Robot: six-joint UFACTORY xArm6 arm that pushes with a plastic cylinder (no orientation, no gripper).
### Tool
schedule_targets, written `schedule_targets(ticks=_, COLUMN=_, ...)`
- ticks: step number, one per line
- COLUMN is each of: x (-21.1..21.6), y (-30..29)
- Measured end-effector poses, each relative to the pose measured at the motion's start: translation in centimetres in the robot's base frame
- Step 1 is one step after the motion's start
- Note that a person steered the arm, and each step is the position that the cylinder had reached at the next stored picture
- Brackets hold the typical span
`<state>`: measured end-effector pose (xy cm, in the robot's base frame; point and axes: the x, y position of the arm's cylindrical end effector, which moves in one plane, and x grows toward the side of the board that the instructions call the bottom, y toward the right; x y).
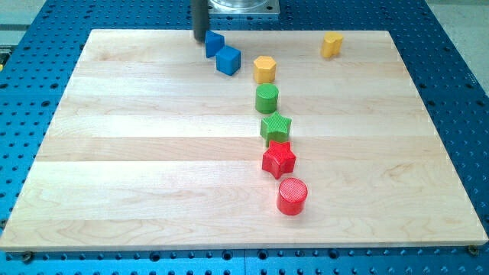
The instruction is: Put the blue triangle vertically above the yellow hexagon
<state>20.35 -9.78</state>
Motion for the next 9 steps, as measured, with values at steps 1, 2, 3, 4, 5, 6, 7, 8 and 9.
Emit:
schedule_targets(ticks=1, x=0.4, y=-3.9)
schedule_targets(ticks=2, x=1.5, y=-4.5)
schedule_targets(ticks=3, x=1.6, y=-4.4)
schedule_targets(ticks=4, x=1.7, y=-4.3)
schedule_targets(ticks=5, x=1.7, y=-4.1)
schedule_targets(ticks=6, x=2.2, y=-3.6)
schedule_targets(ticks=7, x=2.9, y=2.3)
schedule_targets(ticks=8, x=2.9, y=8.3)
schedule_targets(ticks=9, x=4.1, y=12.7)
